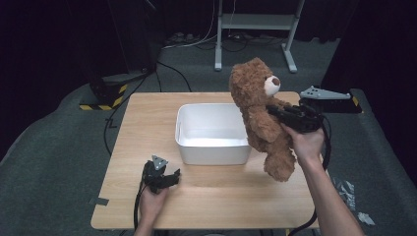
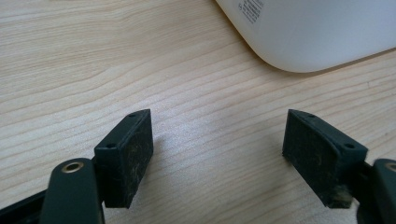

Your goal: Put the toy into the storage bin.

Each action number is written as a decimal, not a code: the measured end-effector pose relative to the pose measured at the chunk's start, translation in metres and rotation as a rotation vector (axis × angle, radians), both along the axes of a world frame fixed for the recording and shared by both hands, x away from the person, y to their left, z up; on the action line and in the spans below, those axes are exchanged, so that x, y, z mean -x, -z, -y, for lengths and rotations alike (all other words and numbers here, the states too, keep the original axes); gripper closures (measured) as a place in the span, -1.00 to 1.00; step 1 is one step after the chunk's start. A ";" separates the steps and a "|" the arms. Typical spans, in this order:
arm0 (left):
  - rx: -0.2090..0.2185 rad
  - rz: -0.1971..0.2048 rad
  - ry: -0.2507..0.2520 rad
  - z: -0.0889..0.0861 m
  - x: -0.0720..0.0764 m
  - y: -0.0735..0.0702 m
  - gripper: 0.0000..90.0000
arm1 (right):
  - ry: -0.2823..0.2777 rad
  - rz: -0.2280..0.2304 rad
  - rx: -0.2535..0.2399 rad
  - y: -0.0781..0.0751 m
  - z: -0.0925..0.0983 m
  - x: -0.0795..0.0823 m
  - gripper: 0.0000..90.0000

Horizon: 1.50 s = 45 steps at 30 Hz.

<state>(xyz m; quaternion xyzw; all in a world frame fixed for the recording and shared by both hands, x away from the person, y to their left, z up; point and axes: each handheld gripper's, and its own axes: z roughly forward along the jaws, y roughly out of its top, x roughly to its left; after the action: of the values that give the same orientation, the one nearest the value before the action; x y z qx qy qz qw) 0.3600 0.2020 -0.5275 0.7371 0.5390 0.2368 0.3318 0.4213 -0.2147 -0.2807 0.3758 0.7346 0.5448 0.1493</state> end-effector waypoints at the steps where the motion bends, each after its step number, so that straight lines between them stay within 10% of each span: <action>1: -0.001 0.000 0.001 0.000 0.000 0.000 -0.45 | -0.002 0.000 0.000 -0.001 -0.003 -0.001 0.80; 45: 0.006 0.003 0.002 0.000 -0.001 0.000 -0.45 | -0.045 -0.042 -0.007 0.003 -0.087 -0.050 0.80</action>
<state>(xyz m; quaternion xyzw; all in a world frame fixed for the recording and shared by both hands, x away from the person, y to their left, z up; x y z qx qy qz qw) 0.3606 0.2023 -0.5279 0.7364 0.5385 0.2358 0.3349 0.4712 -0.1278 -0.2833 0.3713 0.7440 0.5424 0.1202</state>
